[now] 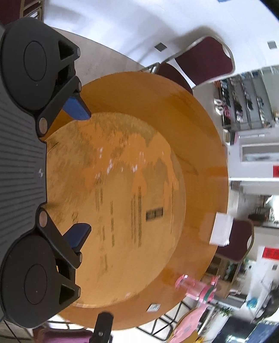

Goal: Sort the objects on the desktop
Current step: 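Lower the gold lid onto the tray with both grippers, then open both grippers and pull them back from the closed box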

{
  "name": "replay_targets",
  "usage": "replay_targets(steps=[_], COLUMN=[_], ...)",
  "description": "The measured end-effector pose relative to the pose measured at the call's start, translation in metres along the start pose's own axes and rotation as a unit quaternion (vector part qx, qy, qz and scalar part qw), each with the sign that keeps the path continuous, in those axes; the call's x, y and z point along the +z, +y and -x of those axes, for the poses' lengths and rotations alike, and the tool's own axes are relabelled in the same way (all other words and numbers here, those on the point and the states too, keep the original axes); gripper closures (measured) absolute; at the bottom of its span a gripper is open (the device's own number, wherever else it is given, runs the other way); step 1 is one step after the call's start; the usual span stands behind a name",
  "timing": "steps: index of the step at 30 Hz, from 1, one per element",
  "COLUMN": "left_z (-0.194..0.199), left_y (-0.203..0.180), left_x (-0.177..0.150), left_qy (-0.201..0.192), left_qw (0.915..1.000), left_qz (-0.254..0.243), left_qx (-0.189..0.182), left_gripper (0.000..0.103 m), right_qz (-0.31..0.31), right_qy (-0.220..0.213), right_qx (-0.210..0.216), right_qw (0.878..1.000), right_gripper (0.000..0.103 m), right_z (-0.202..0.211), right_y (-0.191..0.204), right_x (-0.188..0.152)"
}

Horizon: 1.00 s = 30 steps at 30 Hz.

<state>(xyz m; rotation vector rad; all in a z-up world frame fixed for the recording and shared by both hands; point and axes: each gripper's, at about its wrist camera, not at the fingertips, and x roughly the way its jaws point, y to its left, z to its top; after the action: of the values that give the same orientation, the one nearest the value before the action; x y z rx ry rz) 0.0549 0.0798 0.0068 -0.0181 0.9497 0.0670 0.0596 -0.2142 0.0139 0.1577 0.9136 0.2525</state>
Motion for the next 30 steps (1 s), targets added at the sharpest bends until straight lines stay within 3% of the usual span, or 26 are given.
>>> replay_targets(steps=[6, 12, 19, 30], left_z=[0.027, 0.033, 0.036, 0.028], left_y=[-0.019, -0.030, -0.047, -0.059], left_x=[-0.010, -0.030, -0.047, -0.051], left_qy=[-0.011, 0.001, 0.020, 0.049], left_qw=[0.9997, 0.9994, 0.9984, 0.9971], left_qz=[-0.021, -0.033, -0.051, -0.058], left_qx=[-0.005, -0.015, -0.013, -0.003], left_gripper=[0.001, 0.001, 0.001, 0.001], right_qz=[0.036, 0.057, 0.074, 0.062], right_qy=[-0.013, 0.010, 0.046, 0.066], right_qx=[0.007, -0.011, -0.018, -0.010], right_qw=[0.999, 0.998, 0.996, 0.996], right_gripper=[0.007, 0.007, 0.007, 0.007], right_z=[0.032, 0.044, 0.043, 0.035], right_y=[0.024, 0.035, 0.036, 0.024], right_x=[-0.007, -0.029, -0.051, -0.062])
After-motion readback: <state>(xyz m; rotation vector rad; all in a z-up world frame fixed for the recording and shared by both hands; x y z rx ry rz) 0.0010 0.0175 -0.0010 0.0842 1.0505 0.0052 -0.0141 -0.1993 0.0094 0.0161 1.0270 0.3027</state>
